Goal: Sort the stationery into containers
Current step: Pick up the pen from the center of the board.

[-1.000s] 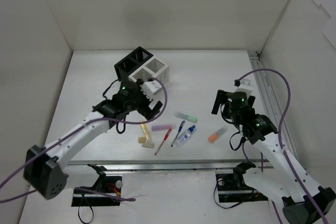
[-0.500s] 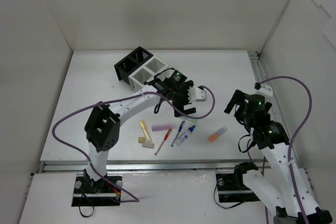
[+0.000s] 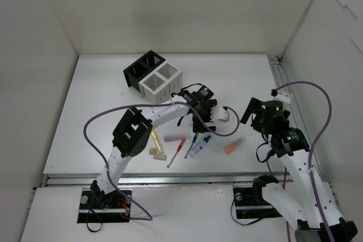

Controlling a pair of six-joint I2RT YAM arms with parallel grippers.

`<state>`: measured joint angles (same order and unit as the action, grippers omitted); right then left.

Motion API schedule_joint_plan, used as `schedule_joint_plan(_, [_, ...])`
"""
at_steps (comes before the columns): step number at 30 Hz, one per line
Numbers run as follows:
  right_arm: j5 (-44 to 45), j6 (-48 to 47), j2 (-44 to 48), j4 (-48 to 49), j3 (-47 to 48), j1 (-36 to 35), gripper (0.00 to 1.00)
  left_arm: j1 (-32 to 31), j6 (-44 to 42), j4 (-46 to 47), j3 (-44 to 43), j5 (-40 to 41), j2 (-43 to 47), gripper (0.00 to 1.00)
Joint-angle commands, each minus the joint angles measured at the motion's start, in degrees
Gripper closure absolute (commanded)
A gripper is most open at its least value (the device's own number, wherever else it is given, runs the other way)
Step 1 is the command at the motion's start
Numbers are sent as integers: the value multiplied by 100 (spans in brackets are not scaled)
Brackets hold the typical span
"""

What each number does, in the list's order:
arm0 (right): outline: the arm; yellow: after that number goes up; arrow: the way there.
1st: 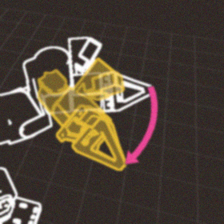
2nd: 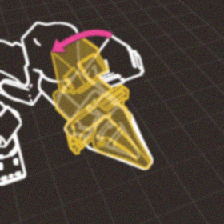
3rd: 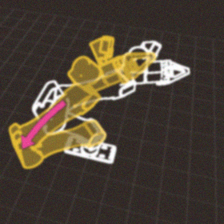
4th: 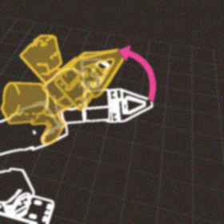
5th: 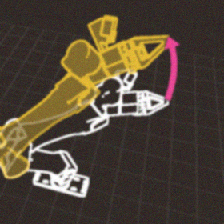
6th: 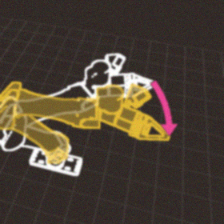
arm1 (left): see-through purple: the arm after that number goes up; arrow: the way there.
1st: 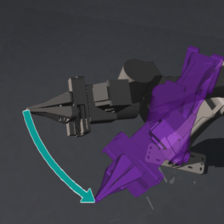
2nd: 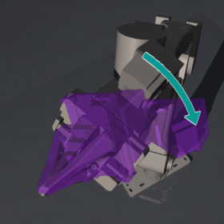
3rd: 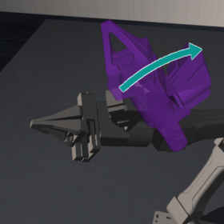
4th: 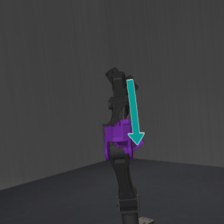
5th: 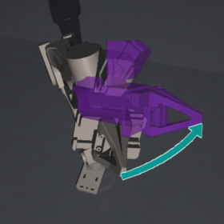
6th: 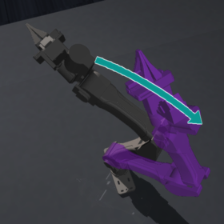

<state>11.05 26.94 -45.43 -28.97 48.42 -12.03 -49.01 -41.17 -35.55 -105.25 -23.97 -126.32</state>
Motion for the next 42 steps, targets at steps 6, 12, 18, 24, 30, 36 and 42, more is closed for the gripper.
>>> schedule_joint_plan(6, [-41,-48,-115,111,141,43,2,-47,-155,487,-259,-275,55,15])
schedule_joint_plan(12, [-94,-101,-142,111,159,43,2,-47,-32,953,-13,-240,-103,24])
schedule_joint_plan(18, [-129,-101,-71,111,132,43,2,-47,-146,787,49,-337,-156,25])
schedule_joint_plan(24, [-138,-101,-80,111,124,43,2,-152,-94,874,233,-117,-191,34])
schedule_joint_plan(30, [-68,-66,8,111,123,43,2,-152,47,901,339,-126,-235,52])
schedule_joint_plan(36, [46,-31,87,111,97,43,2,-91,319,804,269,-389,-288,69])
schedule_joint_plan(42, [134,-13,122,111,88,43,2,85,478,366,-117,-609,-542,93])
